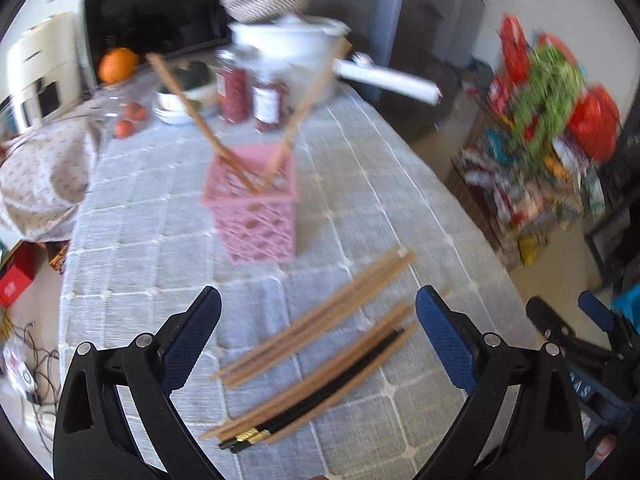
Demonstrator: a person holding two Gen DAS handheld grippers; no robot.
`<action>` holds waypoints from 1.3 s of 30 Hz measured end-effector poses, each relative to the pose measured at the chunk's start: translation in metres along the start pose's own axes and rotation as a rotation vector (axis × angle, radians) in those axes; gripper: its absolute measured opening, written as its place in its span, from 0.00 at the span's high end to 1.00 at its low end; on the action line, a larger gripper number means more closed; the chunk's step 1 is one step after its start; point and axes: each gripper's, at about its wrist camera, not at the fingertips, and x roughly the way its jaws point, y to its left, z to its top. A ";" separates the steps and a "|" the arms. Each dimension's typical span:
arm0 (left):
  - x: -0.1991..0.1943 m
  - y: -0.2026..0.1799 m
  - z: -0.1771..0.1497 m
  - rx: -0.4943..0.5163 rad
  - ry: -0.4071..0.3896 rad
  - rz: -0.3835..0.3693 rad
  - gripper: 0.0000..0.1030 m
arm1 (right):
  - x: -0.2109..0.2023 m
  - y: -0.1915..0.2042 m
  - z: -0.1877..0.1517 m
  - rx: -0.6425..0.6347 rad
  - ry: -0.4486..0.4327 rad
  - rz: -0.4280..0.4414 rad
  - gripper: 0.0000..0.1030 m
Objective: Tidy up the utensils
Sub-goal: 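Lower the left tool onto the remaining chopsticks and close on one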
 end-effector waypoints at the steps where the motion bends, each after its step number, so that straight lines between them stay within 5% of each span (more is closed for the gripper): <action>1: 0.005 -0.005 -0.001 0.019 0.020 -0.006 0.09 | 0.001 -0.004 -0.005 0.004 0.010 -0.006 0.06; 5: 0.034 -0.029 0.004 0.089 0.120 -0.026 0.09 | 0.008 -0.021 -0.023 0.009 0.052 -0.021 0.06; 12: 0.091 -0.051 0.034 0.039 0.334 -0.140 0.15 | 0.018 -0.039 -0.027 0.027 0.096 -0.025 0.06; 15: 0.111 -0.060 0.049 0.052 0.406 -0.146 0.43 | 0.021 -0.038 -0.025 0.032 0.117 -0.007 0.06; 17: 0.122 -0.065 0.057 0.076 0.443 -0.116 0.48 | 0.020 -0.035 -0.024 0.023 0.118 0.006 0.06; 24: 0.149 -0.064 0.065 0.111 0.492 -0.058 0.65 | 0.023 -0.032 -0.023 0.020 0.138 0.040 0.06; 39: 0.173 -0.064 0.058 0.167 0.484 0.004 0.82 | 0.029 -0.026 -0.022 0.005 0.151 0.028 0.06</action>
